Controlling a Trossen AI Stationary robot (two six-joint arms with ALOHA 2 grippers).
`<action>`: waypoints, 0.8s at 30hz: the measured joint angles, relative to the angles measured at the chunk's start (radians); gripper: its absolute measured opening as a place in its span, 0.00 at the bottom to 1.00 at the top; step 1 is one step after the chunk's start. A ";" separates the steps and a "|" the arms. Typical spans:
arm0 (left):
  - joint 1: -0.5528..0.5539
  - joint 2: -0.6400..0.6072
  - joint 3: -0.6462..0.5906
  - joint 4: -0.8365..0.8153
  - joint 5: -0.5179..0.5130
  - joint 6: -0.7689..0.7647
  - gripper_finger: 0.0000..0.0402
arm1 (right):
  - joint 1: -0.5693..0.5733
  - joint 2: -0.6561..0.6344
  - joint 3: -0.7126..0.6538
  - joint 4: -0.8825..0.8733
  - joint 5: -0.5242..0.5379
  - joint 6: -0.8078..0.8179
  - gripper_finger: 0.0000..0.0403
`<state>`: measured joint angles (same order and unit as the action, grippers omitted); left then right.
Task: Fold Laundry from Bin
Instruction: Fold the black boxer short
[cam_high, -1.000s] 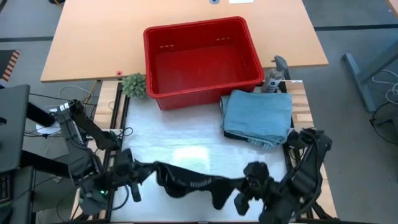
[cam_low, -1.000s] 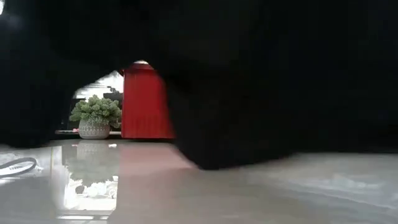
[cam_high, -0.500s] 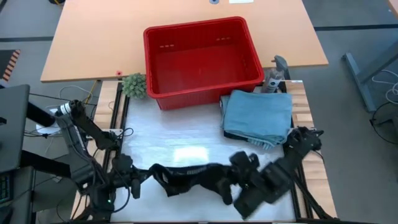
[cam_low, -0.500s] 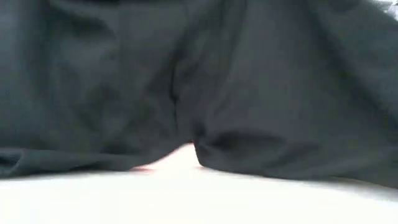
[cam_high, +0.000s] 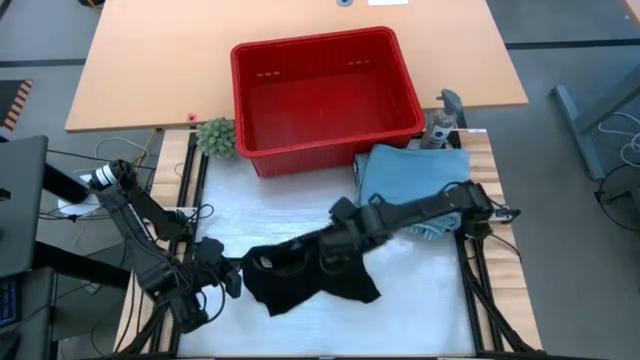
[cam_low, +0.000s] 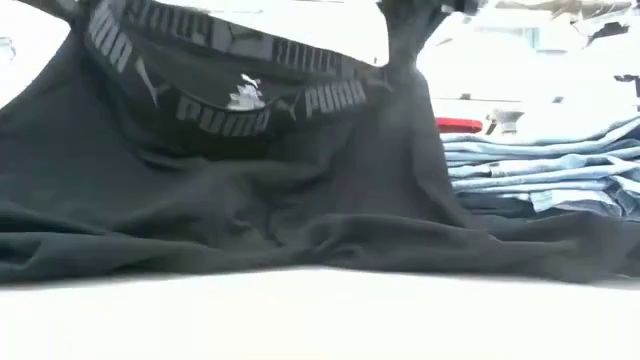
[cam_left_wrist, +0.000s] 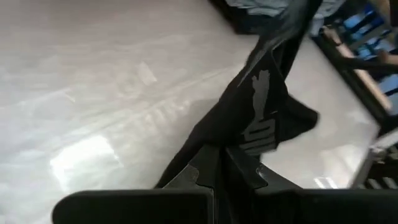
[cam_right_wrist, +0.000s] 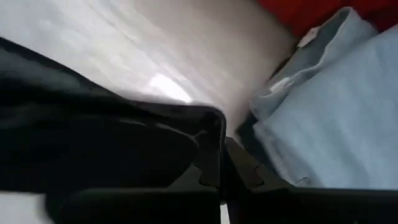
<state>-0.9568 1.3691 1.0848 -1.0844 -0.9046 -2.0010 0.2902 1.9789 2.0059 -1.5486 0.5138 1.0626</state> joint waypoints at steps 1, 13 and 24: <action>0.008 -0.005 -0.012 -0.006 0.006 0.000 0.00 | -0.019 0.000 -0.018 0.006 -0.003 -0.022 0.06; 0.152 -0.241 -0.313 0.051 0.018 0.009 0.00 | -0.203 0.000 -0.135 0.345 -0.108 -0.328 0.06; 0.262 -0.417 -0.538 0.222 0.054 0.219 0.04 | -0.330 0.005 -0.192 0.408 -0.202 -0.409 0.17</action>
<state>-0.6950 0.9523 0.5470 -0.8628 -0.8505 -1.7821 -0.0401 1.9842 1.8143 -1.1402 0.3117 0.6538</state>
